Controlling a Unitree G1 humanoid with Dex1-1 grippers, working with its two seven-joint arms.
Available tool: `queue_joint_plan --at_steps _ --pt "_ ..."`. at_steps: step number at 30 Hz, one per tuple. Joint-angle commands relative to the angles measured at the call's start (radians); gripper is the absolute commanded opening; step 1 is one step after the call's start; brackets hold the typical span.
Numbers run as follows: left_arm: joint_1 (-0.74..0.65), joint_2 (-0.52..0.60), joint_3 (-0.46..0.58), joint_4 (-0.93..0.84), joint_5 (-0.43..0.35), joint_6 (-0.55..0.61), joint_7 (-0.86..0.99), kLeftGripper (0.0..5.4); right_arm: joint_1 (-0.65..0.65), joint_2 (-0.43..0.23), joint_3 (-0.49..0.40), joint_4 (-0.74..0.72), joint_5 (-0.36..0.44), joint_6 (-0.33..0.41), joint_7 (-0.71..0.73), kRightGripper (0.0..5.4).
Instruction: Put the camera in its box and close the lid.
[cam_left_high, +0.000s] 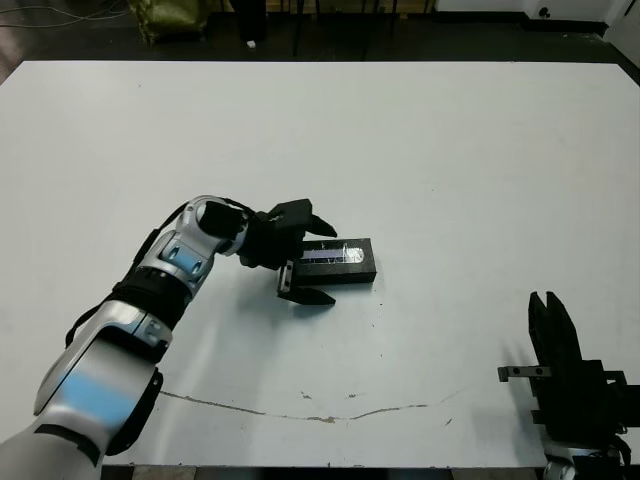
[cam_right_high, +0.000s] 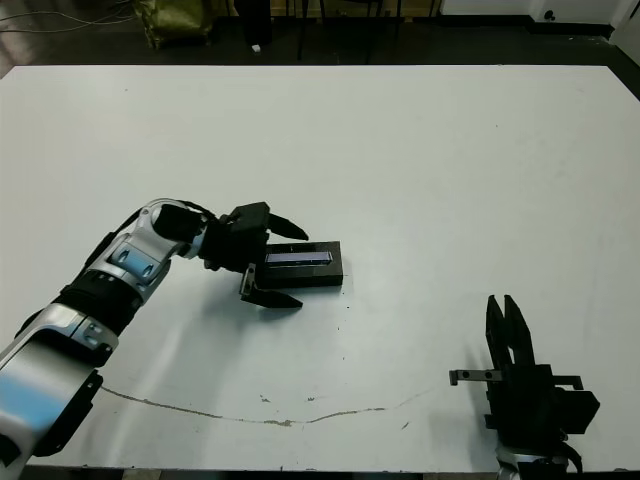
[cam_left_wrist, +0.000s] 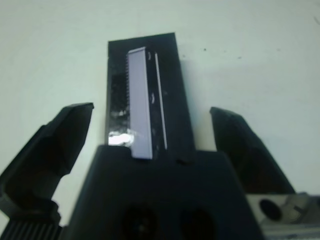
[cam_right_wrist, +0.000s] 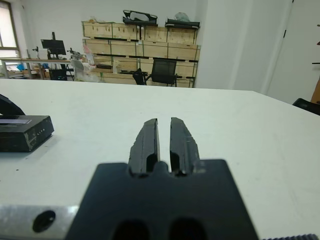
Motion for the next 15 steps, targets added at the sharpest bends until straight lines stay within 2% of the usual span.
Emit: queue_joint_plan --at_steps 1,8,15 --pt "0.031 0.01 0.033 -0.026 -0.035 0.037 -0.003 5.39 0.019 -0.002 0.006 -0.014 -0.007 0.035 -0.007 0.0" --pt "0.039 0.015 0.057 -0.072 -0.069 0.049 -0.007 5.39 0.022 0.0 0.005 -0.02 -0.034 0.039 -0.025 0.0" --pt "0.034 0.02 0.059 -0.098 -0.099 0.085 -0.042 5.39 0.008 -0.006 0.002 0.018 -0.011 0.016 -0.009 0.0"
